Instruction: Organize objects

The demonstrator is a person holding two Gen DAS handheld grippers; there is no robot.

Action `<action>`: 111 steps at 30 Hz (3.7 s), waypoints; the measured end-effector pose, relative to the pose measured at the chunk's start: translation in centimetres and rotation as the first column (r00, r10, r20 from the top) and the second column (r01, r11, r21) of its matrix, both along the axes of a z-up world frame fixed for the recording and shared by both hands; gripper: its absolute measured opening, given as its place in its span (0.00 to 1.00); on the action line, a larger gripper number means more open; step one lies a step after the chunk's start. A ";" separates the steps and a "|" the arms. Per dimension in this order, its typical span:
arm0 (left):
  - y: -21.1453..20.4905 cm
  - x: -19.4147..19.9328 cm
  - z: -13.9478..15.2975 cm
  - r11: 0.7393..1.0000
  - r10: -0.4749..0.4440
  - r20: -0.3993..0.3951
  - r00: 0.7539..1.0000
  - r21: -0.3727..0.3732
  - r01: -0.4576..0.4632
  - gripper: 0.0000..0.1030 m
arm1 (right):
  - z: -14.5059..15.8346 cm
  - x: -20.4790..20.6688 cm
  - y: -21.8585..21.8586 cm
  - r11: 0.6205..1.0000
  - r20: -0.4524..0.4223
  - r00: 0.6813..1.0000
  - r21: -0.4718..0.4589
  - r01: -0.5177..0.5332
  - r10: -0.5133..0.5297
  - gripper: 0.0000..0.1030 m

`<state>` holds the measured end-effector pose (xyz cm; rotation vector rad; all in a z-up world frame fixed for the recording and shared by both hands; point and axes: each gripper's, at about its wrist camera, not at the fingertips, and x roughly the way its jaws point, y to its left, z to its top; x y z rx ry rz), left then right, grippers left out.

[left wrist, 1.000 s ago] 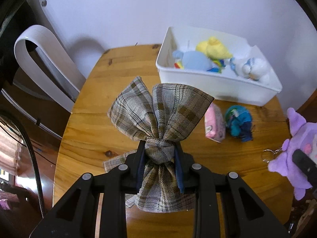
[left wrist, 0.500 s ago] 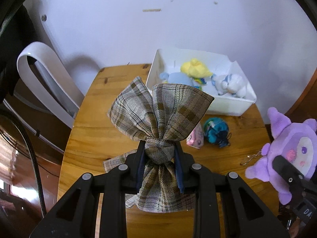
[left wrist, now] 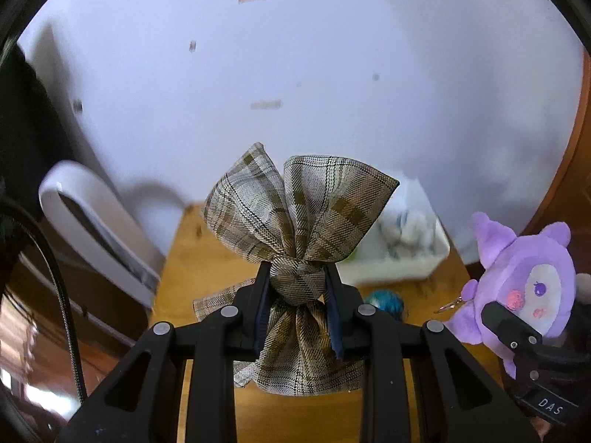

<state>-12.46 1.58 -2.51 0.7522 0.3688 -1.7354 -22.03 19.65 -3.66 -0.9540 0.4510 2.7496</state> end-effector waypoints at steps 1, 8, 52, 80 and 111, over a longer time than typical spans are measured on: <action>0.0 -0.3 0.7 1.000 -0.008 0.002 1.000 -0.021 0.008 0.28 | 0.7 -0.3 0.2 1.000 -0.010 1.000 0.009 -0.004 0.004 0.66; -1.3 -2.5 4.4 0.993 -0.069 0.020 0.997 -0.092 0.070 0.28 | 4.5 -2.6 2.2 0.999 -0.051 0.999 0.049 -0.004 0.006 0.66; -23.1 -10.5 0.3 0.998 0.051 0.126 0.991 0.038 -0.057 0.77 | 1.4 -23.6 9.4 0.974 0.185 0.979 0.223 0.040 -0.083 0.75; -18.3 -6.6 3.9 0.993 0.075 -0.014 0.997 0.092 -0.073 0.96 | 5.6 -14.2 5.0 0.988 0.066 0.997 0.148 -0.037 0.027 0.78; -6.5 -7.9 6.8 0.996 -0.043 -0.060 0.997 0.076 0.048 0.97 | 9.5 -0.9 0.0 0.986 -0.095 0.993 0.153 -0.060 0.075 0.78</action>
